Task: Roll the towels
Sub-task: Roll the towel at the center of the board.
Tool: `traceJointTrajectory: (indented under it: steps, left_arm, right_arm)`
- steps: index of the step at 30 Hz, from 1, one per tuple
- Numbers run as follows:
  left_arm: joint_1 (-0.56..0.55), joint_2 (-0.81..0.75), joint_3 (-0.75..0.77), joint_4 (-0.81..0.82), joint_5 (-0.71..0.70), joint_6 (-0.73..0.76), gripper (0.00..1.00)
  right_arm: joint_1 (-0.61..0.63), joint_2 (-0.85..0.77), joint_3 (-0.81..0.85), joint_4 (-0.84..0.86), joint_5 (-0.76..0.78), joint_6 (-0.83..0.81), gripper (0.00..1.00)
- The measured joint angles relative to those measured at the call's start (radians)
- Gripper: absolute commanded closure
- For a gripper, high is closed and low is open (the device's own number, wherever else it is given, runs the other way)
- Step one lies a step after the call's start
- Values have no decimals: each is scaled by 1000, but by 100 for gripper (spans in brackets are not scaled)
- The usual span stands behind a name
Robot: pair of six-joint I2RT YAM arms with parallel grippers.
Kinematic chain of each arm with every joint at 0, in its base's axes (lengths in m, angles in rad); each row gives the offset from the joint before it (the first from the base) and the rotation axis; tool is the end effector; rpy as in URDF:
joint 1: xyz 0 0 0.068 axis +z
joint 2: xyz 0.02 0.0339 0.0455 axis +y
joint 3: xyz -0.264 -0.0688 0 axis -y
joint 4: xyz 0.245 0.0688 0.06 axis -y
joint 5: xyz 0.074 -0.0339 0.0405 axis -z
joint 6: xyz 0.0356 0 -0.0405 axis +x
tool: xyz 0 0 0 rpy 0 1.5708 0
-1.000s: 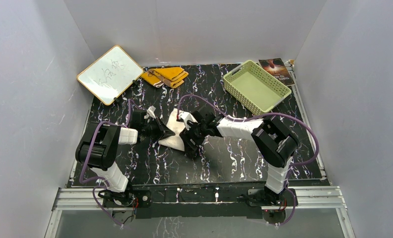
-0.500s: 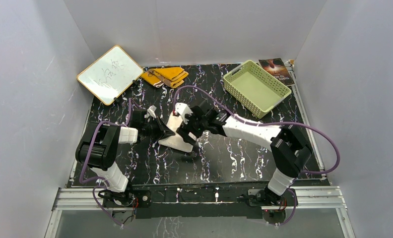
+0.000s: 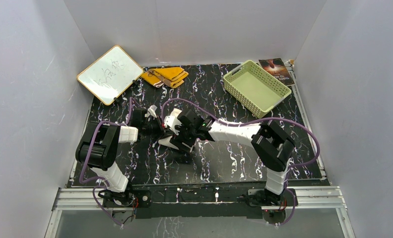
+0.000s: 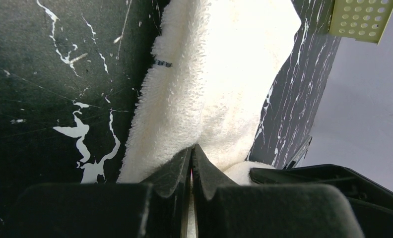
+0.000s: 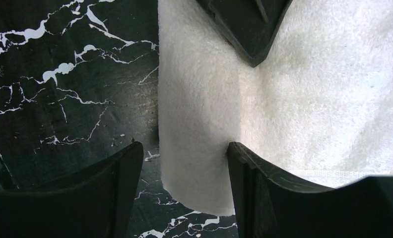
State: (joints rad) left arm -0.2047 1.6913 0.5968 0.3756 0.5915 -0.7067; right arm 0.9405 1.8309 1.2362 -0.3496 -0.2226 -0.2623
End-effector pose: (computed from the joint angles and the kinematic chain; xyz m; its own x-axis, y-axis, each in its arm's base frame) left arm 0.2851 -0.0795 0.1172 -0.8667 -0.3706 -0.3339 0.0221 0.6402 -0.7679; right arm 0.2224 0.3182 0.1930 -0.2370 -0.7540 -0.6126 -0.9585 0.2845 0.0207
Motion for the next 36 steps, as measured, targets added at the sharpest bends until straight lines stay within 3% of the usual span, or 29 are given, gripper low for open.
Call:
traceJointTrajectory:
  steps: [15, 20, 25, 27, 29, 34, 36]
  left_arm:
    - [0, 19, 21, -17, 19, 8, 97]
    - [0, 18, 21, -18, 19, 6, 97]
    - [-1, -6, -13, -7, -3, -18, 97]
    - [-2, -40, -45, 0, -27, -34, 96]
    - [-2, -100, -81, -14, -67, -49, 90]
    - [-5, -236, -67, -208, -180, -24, 63]
    - [-1, -269, -4, -318, -228, 11, 61]
  right_arm:
    - [23, 11, -47, 44, 17, 19, 50]
    - [28, 30, -55, 80, 48, 34, 67]
    - [26, 39, -55, 98, 79, 52, 94]
    - [26, 39, -55, 101, 73, 57, 100]
    - [18, 39, -56, 105, 39, 60, 100]
    - [-46, 42, -70, 121, -170, 79, 100]
    - [-100, 57, -69, 116, -291, 94, 100]
